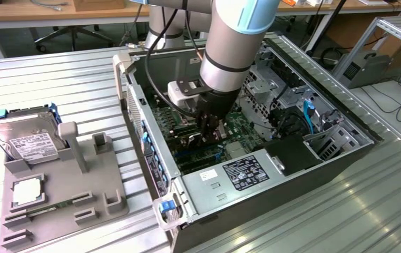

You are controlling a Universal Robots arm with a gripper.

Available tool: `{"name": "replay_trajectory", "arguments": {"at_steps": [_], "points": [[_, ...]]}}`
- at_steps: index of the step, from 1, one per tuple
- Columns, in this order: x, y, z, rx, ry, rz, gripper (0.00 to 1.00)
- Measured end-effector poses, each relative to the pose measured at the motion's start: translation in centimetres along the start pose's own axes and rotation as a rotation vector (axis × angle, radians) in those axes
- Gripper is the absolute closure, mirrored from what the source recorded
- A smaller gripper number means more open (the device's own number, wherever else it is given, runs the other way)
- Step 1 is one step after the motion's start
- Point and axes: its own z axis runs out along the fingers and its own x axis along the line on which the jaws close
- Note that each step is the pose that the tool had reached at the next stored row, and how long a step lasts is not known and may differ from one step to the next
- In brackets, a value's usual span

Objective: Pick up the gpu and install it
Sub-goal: 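Insert the gpu into the slot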

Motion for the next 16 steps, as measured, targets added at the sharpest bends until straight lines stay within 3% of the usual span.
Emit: {"name": "replay_trajectory", "arguments": {"at_steps": [16], "points": [[0.01,0.00,0.23,0.0000,0.0001,0.000,0.73]]}}
